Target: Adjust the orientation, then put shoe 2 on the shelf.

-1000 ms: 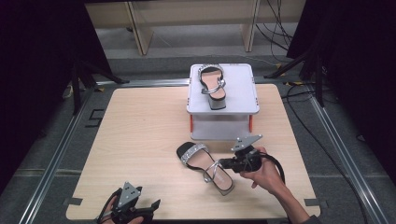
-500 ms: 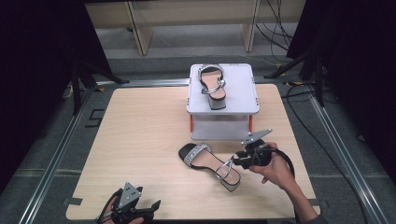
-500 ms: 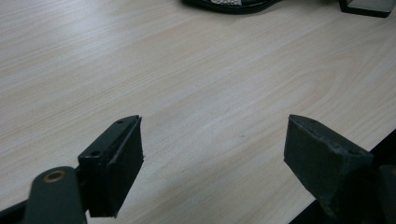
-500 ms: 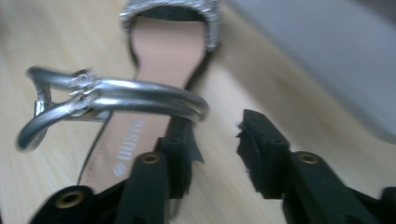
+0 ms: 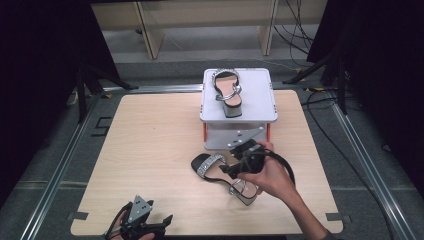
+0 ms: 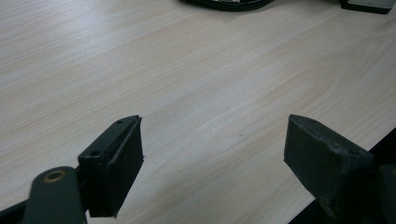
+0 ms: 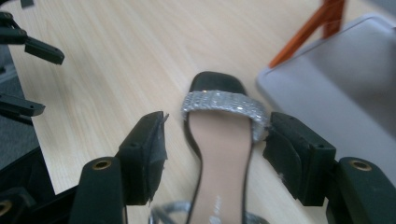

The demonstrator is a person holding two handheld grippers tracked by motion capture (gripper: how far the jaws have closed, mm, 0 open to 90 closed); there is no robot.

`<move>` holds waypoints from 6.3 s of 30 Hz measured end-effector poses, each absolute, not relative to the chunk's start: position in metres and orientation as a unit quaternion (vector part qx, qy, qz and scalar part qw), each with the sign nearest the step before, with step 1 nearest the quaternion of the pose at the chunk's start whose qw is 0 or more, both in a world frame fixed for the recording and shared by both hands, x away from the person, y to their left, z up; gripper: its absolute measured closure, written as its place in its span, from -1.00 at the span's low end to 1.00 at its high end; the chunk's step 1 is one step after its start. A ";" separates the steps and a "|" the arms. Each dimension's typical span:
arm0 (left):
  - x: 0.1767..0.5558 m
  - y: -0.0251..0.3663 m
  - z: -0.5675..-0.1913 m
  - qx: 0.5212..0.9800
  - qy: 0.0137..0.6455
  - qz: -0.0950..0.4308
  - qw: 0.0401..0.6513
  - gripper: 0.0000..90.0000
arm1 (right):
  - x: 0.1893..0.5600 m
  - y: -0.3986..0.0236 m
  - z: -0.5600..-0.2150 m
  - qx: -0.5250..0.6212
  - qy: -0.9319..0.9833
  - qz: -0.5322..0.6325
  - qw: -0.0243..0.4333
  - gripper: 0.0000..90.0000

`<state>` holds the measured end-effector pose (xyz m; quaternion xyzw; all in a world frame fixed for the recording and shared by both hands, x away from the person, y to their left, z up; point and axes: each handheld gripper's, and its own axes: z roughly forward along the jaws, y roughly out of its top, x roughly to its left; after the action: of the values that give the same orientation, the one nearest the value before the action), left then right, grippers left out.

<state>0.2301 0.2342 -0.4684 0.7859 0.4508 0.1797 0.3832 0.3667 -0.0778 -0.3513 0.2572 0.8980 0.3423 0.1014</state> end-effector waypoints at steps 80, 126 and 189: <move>0.231 0.238 -0.469 0.790 0.456 0.175 0.371 -0.56 | 0.406 -0.048 -0.458 0.295 0.943 0.146 0.046 -0.21; 0.233 0.236 -0.474 0.791 0.455 0.170 0.372 -0.56 | 0.412 -0.031 -0.398 0.242 0.948 0.200 0.052 -0.15; 0.231 0.240 -0.469 0.798 0.448 0.178 0.361 -0.56 | 0.460 0.003 -0.232 0.243 0.937 0.239 0.079 -0.06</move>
<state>0.2309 0.2398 -0.4694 0.7982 0.4480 0.1777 0.3613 0.4602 0.0031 -0.2324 0.2429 0.9368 0.2394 0.0785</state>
